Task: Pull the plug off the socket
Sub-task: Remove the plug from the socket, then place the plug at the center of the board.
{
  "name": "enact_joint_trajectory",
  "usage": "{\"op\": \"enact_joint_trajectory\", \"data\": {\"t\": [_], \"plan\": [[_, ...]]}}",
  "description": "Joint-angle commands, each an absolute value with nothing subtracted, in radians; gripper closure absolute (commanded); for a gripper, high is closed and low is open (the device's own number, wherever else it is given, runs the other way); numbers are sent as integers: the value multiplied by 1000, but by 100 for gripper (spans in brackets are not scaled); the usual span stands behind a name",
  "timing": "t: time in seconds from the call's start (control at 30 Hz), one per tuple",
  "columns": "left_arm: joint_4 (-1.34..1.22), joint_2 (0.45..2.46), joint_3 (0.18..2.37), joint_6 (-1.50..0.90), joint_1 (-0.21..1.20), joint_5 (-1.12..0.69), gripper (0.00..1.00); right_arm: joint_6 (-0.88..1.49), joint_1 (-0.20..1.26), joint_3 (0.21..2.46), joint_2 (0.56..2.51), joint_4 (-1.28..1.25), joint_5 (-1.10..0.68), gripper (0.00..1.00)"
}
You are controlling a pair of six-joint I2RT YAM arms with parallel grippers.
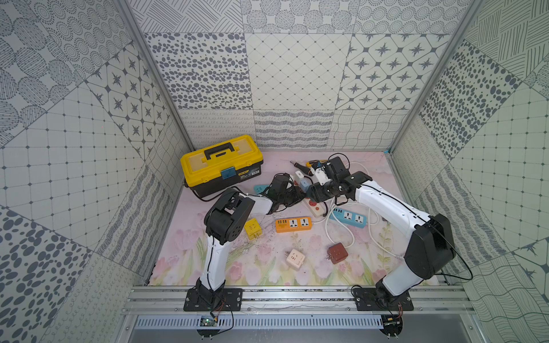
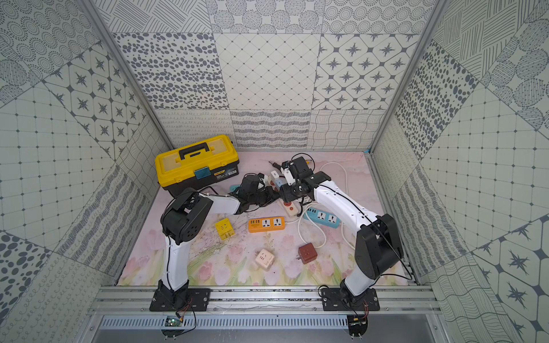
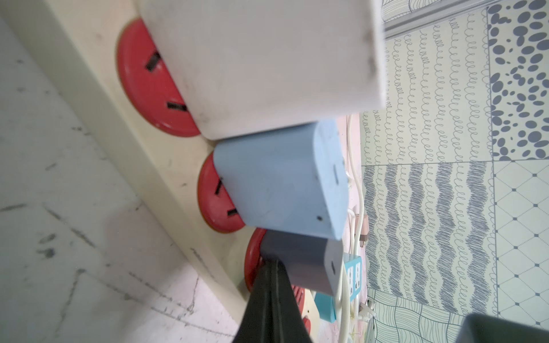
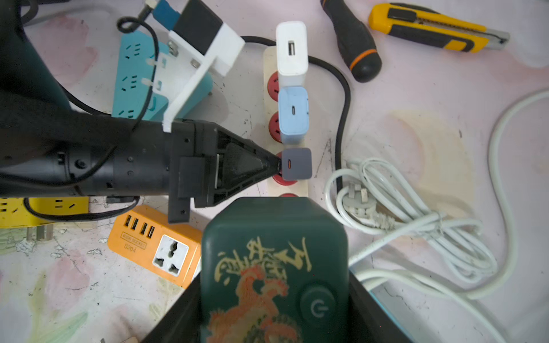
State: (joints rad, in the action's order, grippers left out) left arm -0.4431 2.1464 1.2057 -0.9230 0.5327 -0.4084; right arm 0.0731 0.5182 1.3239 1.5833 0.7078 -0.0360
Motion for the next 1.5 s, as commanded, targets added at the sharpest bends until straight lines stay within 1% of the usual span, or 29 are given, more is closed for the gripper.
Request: {"op": "enact_joint_trajectory", "data": {"t": [0.0, 0.13, 0.37, 0.47, 0.53, 0.6, 0.67, 0.8, 0.87, 1.03, 1.1, 1.2, 1.3, 1.47], "plan": [[76, 2222, 1230, -905, 542, -334, 100, 155, 491, 1247, 1462, 605, -103, 100], [45, 2216, 1300, -907, 543, -403, 100, 239, 465, 1094, 1342, 500, -187, 100], [184, 2103, 1493, -859, 535, -420, 100, 371, 465, 996, 1261, 491, -213, 100], [187, 2033, 1515, -864, 527, -444, 100, 457, 465, 951, 1248, 456, -300, 100], [173, 1988, 1516, -872, 515, -474, 98, 515, 475, 911, 1248, 396, -401, 100], [155, 1943, 1501, -872, 502, -496, 96, 549, 515, 891, 1253, 348, -442, 100], [124, 1893, 1479, -850, 493, -526, 93, 579, 588, 888, 1264, 322, -407, 100], [191, 1772, 1442, -773, 473, -447, 89, 684, 726, 889, 1324, 224, -356, 100], [201, 1708, 1405, -749, 457, -411, 85, 715, 791, 890, 1359, 168, -340, 100], [271, 1562, 1332, -663, 409, -316, 70, 731, 918, 946, 1493, 123, -310, 98], [307, 1509, 1308, -620, 393, -276, 57, 750, 961, 960, 1549, 84, -309, 97], [361, 1450, 1287, -556, 372, -223, 48, 778, 1017, 989, 1630, 40, -326, 93], [395, 1403, 1261, -517, 342, -190, 44, 789, 1070, 1025, 1707, 16, -342, 90], [379, 1330, 1186, -508, 283, -176, 41, 789, 1126, 1076, 1798, 10, -363, 84]]}}
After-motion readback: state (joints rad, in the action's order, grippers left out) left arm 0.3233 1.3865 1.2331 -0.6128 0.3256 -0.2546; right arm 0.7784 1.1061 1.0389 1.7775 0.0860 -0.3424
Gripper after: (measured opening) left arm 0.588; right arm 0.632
